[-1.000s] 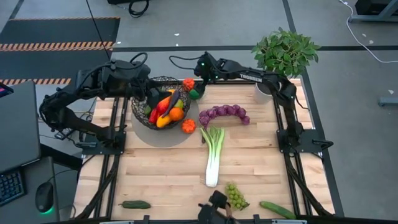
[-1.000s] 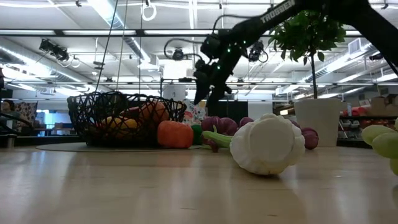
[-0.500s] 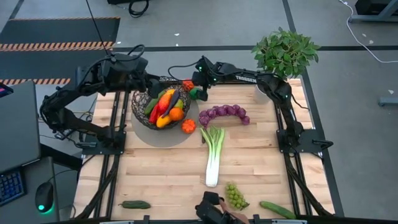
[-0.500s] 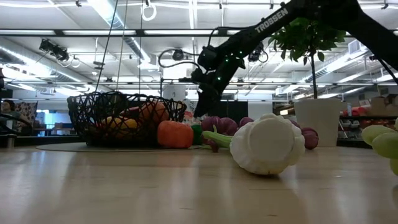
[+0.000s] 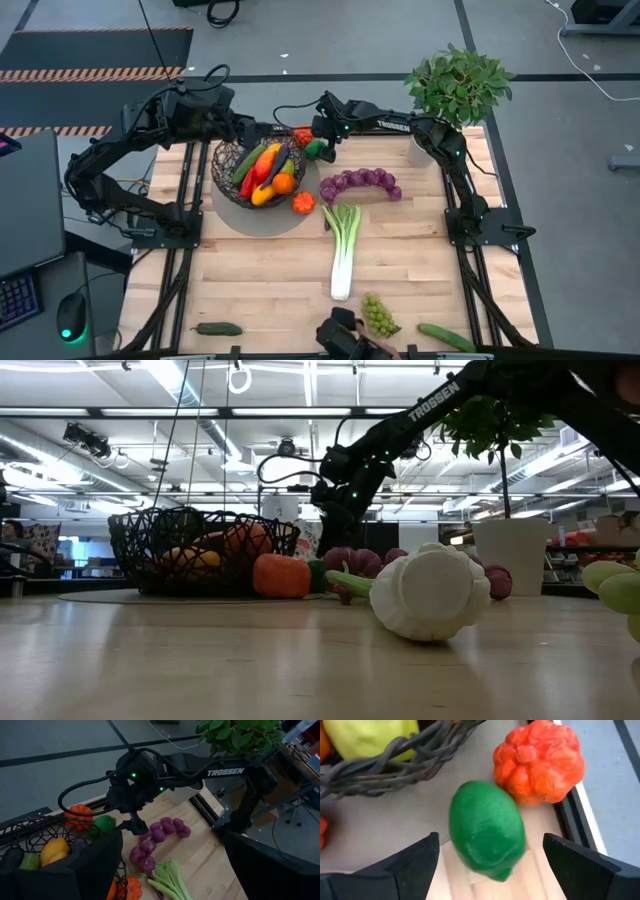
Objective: Build produce basket
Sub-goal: Put the green lime into the wire basket
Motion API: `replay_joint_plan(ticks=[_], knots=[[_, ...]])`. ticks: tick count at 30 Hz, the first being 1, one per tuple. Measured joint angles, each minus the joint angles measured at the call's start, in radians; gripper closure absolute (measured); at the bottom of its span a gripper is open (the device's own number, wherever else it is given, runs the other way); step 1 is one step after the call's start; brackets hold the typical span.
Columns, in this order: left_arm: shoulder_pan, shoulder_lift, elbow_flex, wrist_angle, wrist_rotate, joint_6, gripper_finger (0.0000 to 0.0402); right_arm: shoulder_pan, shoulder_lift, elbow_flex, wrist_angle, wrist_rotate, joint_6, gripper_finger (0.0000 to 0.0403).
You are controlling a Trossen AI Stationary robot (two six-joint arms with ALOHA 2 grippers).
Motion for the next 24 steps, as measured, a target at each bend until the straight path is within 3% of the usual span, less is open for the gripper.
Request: replay_joint_plan(ticks=[12, 24], knots=[[0.003, 0.000, 0.000, 0.003, -0.022, -0.024, 0.0045, 0.022, -0.001, -0.095, 0.000, 0.057, 0.007, 0.0054], [0.003, 0.000, 0.000, 0.003, -0.026, -0.048, 0.0045, 0.029, -0.001, -0.098, 0.074, 0.077, 0.063, 0.0054]])
